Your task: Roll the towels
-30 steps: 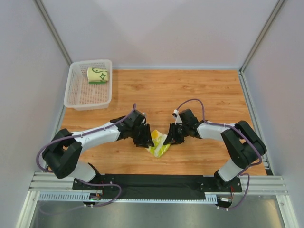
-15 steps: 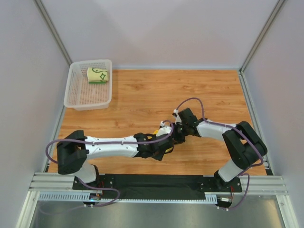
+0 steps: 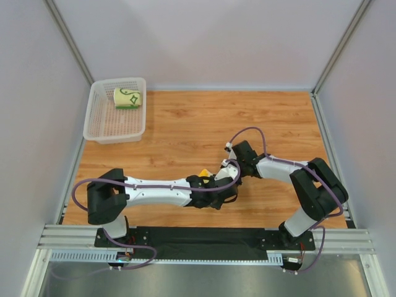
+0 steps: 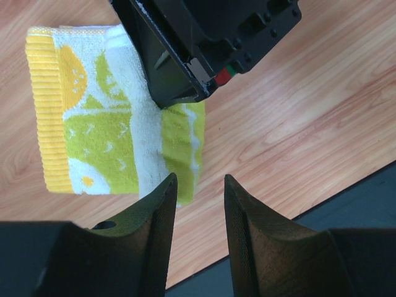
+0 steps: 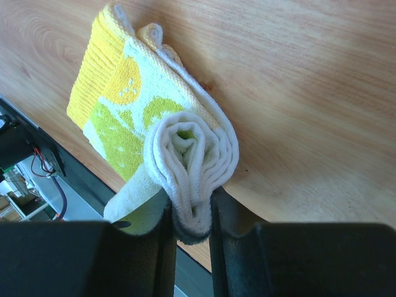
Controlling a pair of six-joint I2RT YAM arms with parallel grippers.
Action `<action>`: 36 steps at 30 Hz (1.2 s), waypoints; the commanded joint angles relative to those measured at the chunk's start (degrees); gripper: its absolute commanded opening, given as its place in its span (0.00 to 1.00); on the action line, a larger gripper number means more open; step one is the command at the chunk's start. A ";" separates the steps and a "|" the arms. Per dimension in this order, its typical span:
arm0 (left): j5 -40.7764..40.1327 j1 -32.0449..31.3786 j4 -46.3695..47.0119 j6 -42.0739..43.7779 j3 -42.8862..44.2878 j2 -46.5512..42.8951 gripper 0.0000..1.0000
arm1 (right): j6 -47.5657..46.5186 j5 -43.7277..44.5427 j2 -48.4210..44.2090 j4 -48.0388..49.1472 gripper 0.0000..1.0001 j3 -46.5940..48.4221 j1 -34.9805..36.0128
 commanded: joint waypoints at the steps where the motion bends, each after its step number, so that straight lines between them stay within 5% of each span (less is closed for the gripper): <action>1: -2.61 -1.24 0.34 2.38 2.48 -1.15 0.43 | -2.10 3.27 -0.34 -4.09 0.16 0.87 0.20; 14: -4.44 -1.60 -1.59 0.02 1.70 2.36 0.44 | -2.45 3.44 -0.69 -5.14 0.16 1.66 0.20; 24: -2.43 1.21 3.06 -2.36 -6.91 3.25 0.45 | -2.54 3.79 -0.07 -5.06 0.16 1.40 0.20; 36: 0.99 5.34 11.14 -2.54 -17.37 1.05 0.63 | -2.80 3.97 2.03 -5.23 0.15 2.63 0.29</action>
